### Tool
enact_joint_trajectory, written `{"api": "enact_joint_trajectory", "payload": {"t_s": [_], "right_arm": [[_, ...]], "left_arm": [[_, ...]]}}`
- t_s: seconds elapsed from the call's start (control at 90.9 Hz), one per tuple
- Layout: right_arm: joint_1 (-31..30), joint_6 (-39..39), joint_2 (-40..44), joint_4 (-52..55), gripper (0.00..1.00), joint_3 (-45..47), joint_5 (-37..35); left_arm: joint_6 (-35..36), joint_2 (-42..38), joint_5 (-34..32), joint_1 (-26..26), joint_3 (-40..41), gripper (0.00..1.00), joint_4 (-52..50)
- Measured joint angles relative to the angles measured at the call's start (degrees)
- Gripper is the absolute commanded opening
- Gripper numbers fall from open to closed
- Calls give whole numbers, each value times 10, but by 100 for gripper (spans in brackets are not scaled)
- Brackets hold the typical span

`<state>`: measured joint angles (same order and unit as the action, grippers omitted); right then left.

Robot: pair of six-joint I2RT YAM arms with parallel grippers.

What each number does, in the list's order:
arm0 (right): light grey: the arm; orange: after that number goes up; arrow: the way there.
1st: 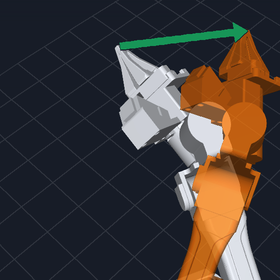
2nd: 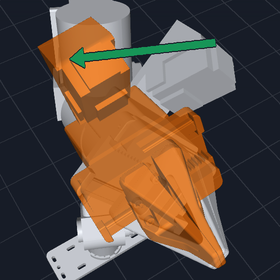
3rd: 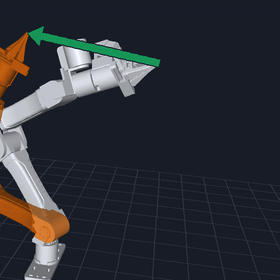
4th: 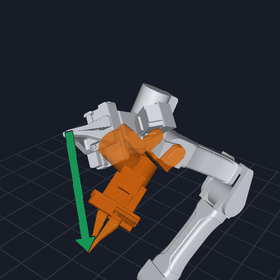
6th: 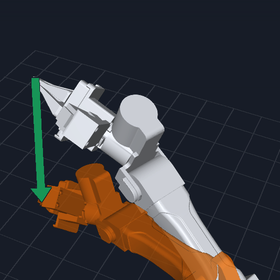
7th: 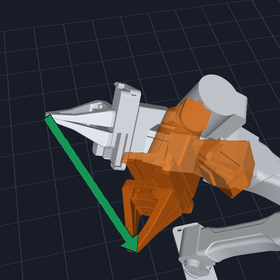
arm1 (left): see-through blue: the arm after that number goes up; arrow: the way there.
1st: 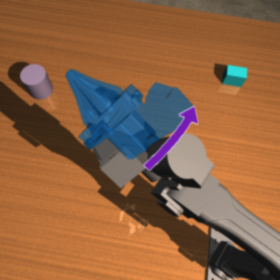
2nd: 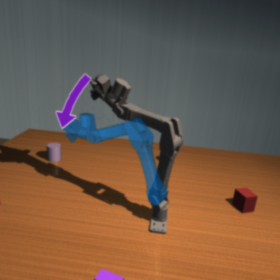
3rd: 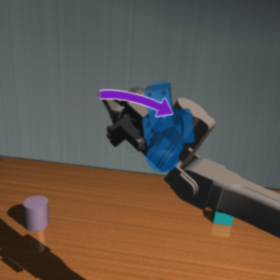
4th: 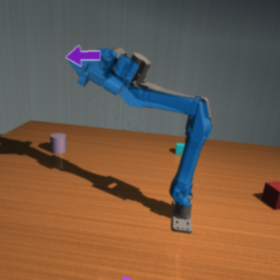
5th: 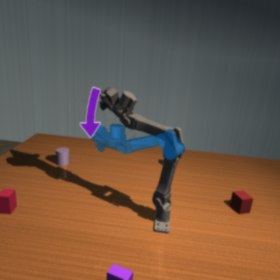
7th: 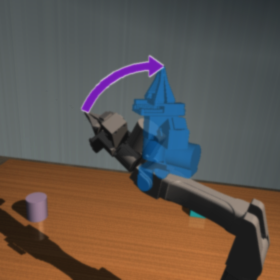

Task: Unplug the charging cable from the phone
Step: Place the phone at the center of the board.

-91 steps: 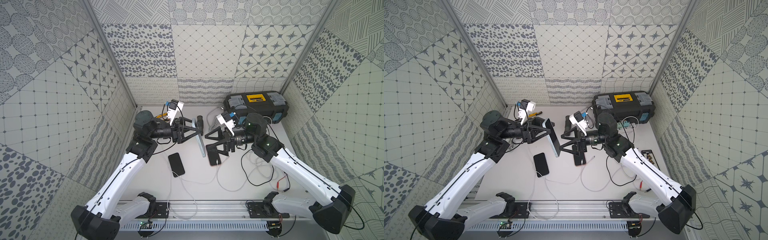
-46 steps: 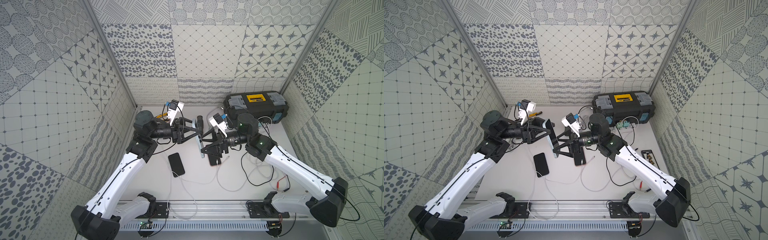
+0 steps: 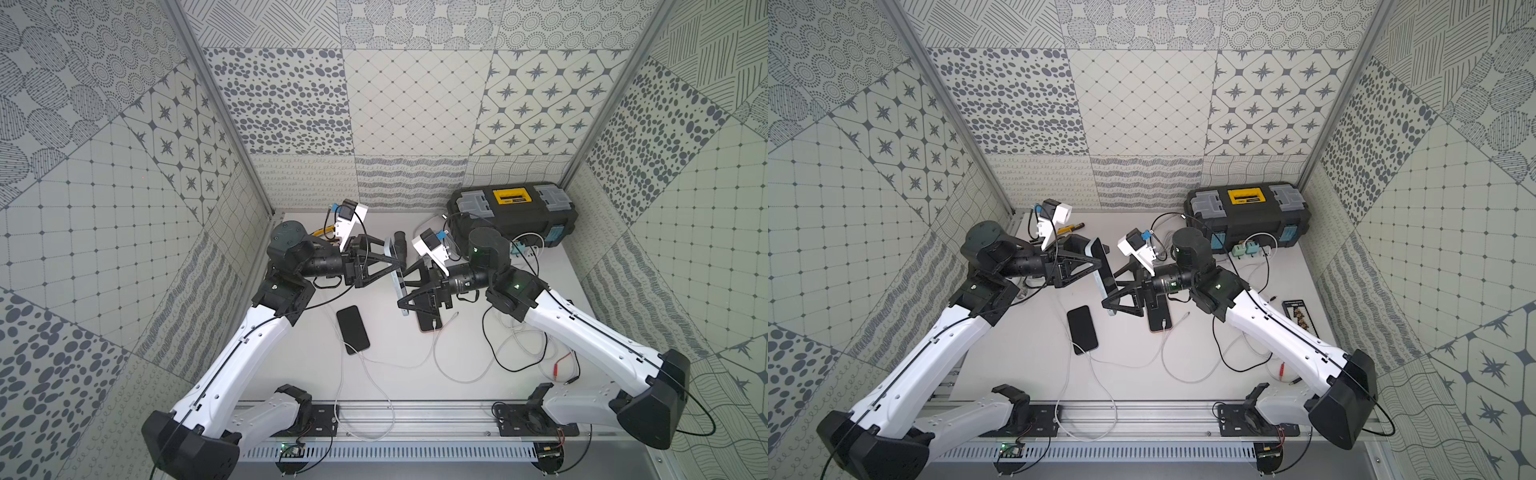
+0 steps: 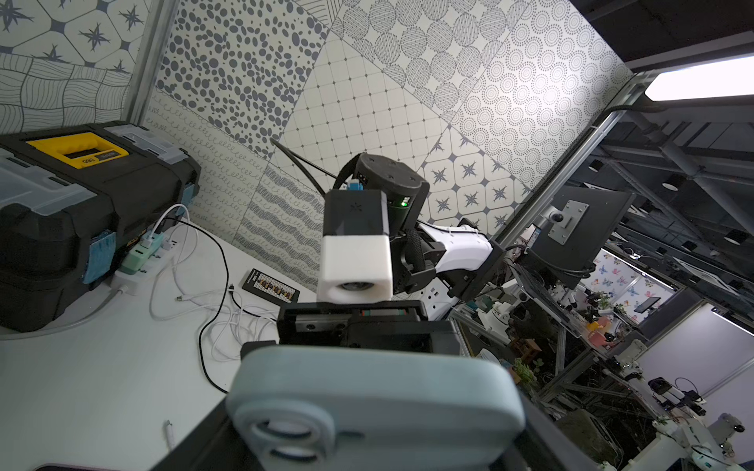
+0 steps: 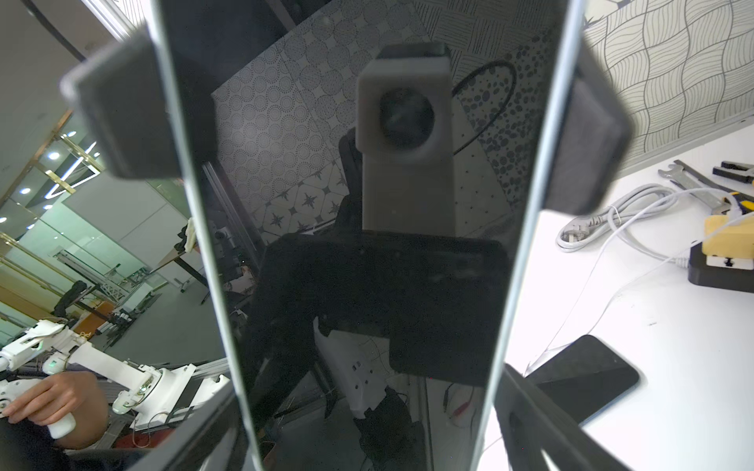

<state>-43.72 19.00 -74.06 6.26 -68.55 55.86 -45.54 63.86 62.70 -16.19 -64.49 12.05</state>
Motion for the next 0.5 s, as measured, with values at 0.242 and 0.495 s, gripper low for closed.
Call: {"api": "enact_joint_trajectory", "payload": {"t_s": [0.242, 0.495], "right_arm": [[-1, -2, -2, 0, 66, 0, 0], [-1, -3, -2, 5, 52, 0, 0]], "left_arm": [[6, 0, 0, 0, 0, 0, -6], [16, 0, -2, 0, 0, 95, -17]]}}
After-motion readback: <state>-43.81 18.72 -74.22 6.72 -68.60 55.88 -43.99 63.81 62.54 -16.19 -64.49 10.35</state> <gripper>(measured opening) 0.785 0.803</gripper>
